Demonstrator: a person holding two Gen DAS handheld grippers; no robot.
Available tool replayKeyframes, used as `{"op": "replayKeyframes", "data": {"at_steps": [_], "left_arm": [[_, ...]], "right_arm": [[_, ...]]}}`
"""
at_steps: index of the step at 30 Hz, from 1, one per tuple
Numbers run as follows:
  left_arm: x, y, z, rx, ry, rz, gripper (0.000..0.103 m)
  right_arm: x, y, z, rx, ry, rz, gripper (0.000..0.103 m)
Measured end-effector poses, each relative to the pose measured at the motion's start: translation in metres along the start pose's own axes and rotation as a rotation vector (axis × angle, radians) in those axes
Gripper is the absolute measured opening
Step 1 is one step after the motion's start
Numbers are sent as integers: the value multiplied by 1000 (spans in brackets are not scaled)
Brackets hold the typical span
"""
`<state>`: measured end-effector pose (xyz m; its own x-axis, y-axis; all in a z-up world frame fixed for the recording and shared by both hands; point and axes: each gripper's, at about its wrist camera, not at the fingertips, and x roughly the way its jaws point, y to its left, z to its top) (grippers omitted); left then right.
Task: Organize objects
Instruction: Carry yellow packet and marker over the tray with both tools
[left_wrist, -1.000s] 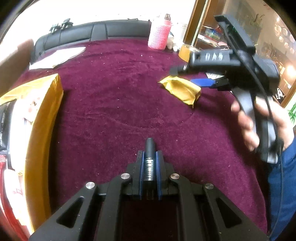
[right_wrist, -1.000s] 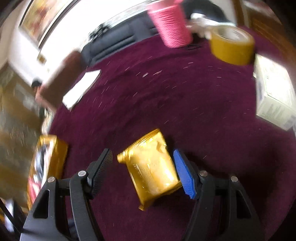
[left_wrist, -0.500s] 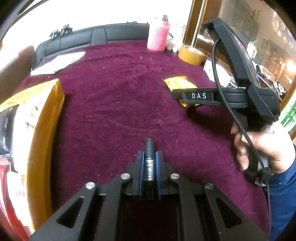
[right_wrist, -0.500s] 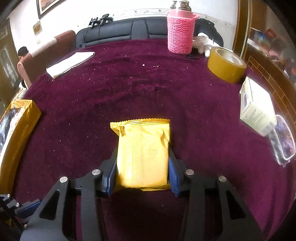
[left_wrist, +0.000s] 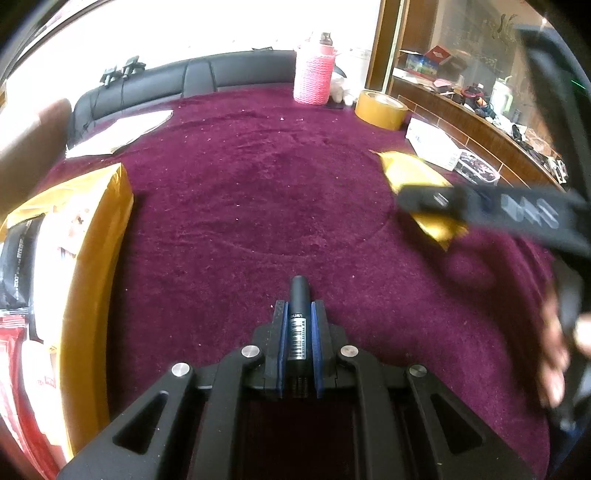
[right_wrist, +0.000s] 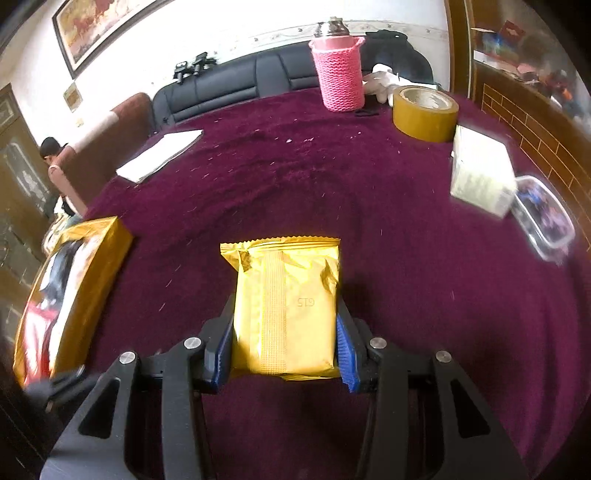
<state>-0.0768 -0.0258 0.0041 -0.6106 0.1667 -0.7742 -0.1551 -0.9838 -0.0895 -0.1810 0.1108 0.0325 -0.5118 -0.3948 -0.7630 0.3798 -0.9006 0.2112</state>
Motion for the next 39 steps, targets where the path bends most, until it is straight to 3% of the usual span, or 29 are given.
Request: {"op": "replayKeyframes", "data": {"at_steps": [6, 13, 39], "left_arm": [[-3, 0, -3, 7, -6, 11, 9], [-10, -1, -7, 9, -18, 24, 9], [-56, 5, -28, 8, -125, 3, 9]], "right_arm": [[-33, 9, -41, 10, -29, 18, 43], [-43, 7, -70, 68, -15, 67, 44], [-62, 50, -102, 25, -15, 78, 44]]}}
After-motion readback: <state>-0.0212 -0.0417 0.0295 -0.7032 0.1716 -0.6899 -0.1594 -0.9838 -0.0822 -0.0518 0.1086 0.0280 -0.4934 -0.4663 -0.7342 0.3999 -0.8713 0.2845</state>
